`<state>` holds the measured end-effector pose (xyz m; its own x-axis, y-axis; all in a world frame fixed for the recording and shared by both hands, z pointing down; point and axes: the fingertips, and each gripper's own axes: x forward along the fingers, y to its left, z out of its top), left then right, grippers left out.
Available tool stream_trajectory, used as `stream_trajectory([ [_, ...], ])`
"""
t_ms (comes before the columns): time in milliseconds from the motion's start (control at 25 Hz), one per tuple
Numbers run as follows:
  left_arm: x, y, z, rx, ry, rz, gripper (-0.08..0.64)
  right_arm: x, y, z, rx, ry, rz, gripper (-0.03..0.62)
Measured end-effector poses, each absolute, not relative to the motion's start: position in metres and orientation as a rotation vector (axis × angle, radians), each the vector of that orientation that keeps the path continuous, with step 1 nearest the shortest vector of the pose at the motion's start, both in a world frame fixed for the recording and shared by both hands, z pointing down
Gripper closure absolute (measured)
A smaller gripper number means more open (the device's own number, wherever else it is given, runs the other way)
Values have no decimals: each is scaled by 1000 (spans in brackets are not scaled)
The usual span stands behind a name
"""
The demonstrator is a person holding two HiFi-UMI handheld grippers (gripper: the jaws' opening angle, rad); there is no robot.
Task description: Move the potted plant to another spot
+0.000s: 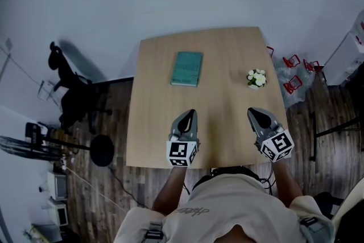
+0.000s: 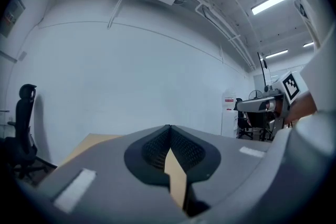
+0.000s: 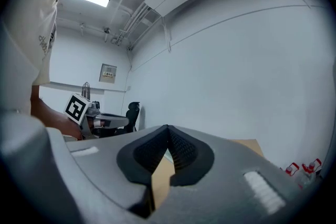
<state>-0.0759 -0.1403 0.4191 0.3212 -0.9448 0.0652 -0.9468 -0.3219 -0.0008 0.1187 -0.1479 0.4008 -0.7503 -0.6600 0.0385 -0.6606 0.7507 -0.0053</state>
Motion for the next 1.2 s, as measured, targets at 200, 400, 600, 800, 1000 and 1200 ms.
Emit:
stream_trajectory([
  [200,-72,-143,405,2514,-1839,65,545,123,-157,380,1087,-2945,-38,591],
  [400,-55,-141,399,2554,-1803,101,545,129,-157,361,1070,-2977,-90,591],
  [600,-46,-137,386,2567,-1823,102,545,132,-152,351,1034,-2992,-122,591],
  [800,-29,-133,376,2609,-1778,107,545,140,-148,346,1064,-3005,-113,591],
  [1000,-24,-133,380,2618,-1757,121,544,145,-144,353,1087,-3006,-86,591],
  [1200,-12,-136,394,2597,-1731,133,544,157,-140,364,1089,-2970,-43,591],
])
